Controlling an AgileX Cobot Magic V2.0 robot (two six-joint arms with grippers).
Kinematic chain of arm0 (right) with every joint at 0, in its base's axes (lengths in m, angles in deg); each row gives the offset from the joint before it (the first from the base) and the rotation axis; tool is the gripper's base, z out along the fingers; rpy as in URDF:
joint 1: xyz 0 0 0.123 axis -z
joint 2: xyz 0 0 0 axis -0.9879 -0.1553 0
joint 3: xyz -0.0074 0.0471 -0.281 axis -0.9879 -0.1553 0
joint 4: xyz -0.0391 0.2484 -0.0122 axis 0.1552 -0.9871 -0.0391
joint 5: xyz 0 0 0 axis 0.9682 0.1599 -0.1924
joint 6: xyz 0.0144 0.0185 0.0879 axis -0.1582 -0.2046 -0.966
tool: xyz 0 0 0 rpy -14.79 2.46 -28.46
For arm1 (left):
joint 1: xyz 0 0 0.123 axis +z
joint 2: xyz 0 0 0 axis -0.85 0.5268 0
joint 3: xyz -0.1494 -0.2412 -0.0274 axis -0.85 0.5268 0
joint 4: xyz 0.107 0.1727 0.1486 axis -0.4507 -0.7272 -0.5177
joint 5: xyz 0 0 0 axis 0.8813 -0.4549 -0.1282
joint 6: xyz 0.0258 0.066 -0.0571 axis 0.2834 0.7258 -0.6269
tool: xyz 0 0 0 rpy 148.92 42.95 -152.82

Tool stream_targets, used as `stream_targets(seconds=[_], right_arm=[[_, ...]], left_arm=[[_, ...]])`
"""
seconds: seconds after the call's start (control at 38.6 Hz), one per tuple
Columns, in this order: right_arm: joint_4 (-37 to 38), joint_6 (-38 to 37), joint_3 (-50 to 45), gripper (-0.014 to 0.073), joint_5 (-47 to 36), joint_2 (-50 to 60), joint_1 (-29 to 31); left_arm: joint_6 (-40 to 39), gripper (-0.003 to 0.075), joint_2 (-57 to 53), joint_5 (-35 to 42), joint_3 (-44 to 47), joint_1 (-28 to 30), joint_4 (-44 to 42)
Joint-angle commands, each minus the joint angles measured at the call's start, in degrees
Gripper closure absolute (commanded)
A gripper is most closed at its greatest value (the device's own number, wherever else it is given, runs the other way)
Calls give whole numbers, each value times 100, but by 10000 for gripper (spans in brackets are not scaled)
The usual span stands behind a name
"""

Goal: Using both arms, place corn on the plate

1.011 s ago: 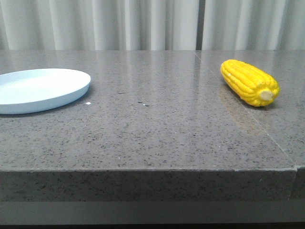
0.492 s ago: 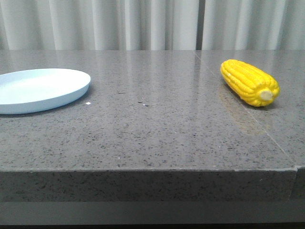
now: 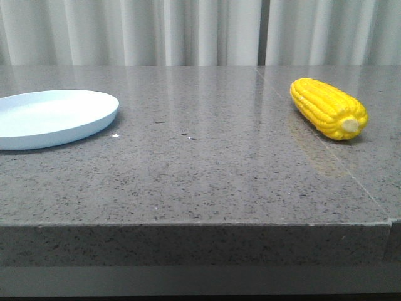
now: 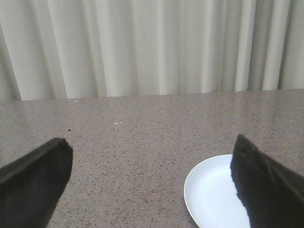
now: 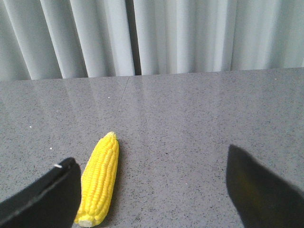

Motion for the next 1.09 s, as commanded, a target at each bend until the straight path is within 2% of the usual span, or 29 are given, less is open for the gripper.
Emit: stream_targets(seconds=[0.0, 0.16, 0.31, 0.49, 0.78, 0.93, 1.06], right_arm=[[-31, 52, 210, -50, -414, -49, 38], [-31, 52, 210, -50, -414, -49, 38], [-31, 52, 210, -50, -409, -49, 38], [-31, 52, 210, -50, -404, -49, 38], [-31, 52, 210, -50, -398, -49, 38], [-31, 52, 210, -50, -398, -49, 38], [-31, 52, 210, -50, -398, -49, 38]], left_arm=[[-9, 112, 53, 557, -224, 18, 139], [-9, 135, 441, 559, -348, 18, 186], [-9, 135, 1478, -126, -1111, -173, 195], [-9, 135, 2957, -1739, -2464, -605, 195], [-9, 135, 5169, -4237, -4470, -638, 195], [-9, 135, 6206, -5229, -5126, -638, 274], [-9, 135, 6923, -5251, -5312, -638, 372]])
